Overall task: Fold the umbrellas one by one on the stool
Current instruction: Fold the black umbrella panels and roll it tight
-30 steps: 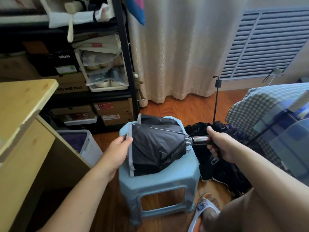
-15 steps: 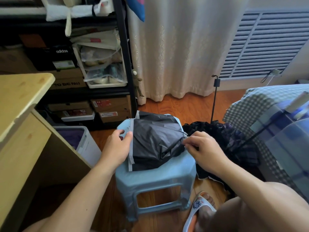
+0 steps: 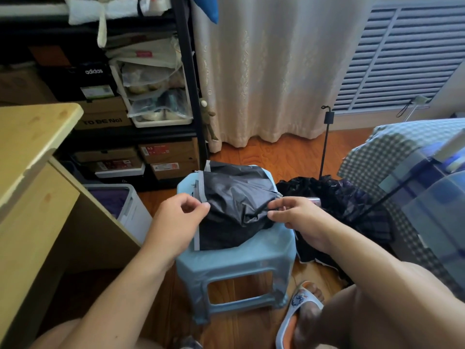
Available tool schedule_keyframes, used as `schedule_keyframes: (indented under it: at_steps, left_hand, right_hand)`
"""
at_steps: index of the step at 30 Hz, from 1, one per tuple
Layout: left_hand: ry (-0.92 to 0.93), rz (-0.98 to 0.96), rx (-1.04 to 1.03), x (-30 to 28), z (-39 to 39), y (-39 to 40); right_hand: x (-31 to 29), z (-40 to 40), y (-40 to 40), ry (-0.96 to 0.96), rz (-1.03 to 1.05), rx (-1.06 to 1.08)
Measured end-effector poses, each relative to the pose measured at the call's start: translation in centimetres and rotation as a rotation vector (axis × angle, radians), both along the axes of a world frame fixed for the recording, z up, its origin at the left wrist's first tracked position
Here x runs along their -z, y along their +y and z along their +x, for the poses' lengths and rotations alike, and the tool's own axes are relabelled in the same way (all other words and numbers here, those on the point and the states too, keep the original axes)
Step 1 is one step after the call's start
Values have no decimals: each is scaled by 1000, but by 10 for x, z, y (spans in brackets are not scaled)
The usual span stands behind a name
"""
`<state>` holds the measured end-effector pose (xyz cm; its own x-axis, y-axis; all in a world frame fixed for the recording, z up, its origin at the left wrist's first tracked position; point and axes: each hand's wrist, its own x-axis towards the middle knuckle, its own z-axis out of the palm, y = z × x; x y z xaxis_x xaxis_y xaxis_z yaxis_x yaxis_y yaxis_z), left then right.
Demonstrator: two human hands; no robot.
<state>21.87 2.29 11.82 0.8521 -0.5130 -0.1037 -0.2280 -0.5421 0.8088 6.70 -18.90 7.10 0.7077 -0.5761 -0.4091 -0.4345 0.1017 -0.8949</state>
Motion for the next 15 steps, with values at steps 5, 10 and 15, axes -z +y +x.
schedule_keyframes:
  at_steps: [5, 10, 15]
  left_hand:
    - [40, -265, -59, -2, 0, -5]
    - [24, -378, -96, -8, 1, -12]
    - [-92, -371, -59, -12, -5, -12]
  right_hand:
    - [-2, 6, 9, -129, -90, 64]
    - [2, 10, 11, -5, -490, 40]
    - [4, 9, 9, 59, -699, -169]
